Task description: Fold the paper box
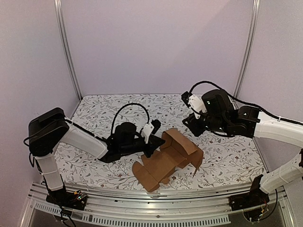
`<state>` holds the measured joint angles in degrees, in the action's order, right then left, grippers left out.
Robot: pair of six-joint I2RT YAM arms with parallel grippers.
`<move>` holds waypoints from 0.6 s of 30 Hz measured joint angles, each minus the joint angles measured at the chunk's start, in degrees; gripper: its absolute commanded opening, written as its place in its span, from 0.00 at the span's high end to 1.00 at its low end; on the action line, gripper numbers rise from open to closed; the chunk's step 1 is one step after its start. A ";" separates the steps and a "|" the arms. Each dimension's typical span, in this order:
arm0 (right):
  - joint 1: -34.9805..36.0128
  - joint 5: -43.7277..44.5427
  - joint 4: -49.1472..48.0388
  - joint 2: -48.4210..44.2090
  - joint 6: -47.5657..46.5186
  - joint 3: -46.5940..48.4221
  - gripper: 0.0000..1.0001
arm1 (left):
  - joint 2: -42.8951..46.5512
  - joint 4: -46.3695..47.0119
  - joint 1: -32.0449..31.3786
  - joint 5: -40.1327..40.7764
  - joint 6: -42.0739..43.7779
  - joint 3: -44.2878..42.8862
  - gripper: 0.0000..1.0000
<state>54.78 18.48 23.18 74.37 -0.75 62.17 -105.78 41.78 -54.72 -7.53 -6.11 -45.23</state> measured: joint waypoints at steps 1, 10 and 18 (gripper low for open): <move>-1.11 -1.77 -0.90 0.15 1.01 -0.13 0.87 | -0.20 1.90 0.20 -0.55 0.22 0.04 1.00; -6.08 -12.13 -9.07 6.19 4.00 -0.33 1.00 | -6.71 7.72 1.07 -4.33 2.14 -2.93 1.00; -8.63 -15.56 -14.10 10.36 6.29 -1.31 1.00 | -12.85 8.68 2.03 -5.35 2.91 -7.26 1.00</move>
<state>46.15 2.92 9.08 84.73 5.54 60.86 -118.63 50.46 -52.69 -12.88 -3.20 -52.49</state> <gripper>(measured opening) 0.003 0.016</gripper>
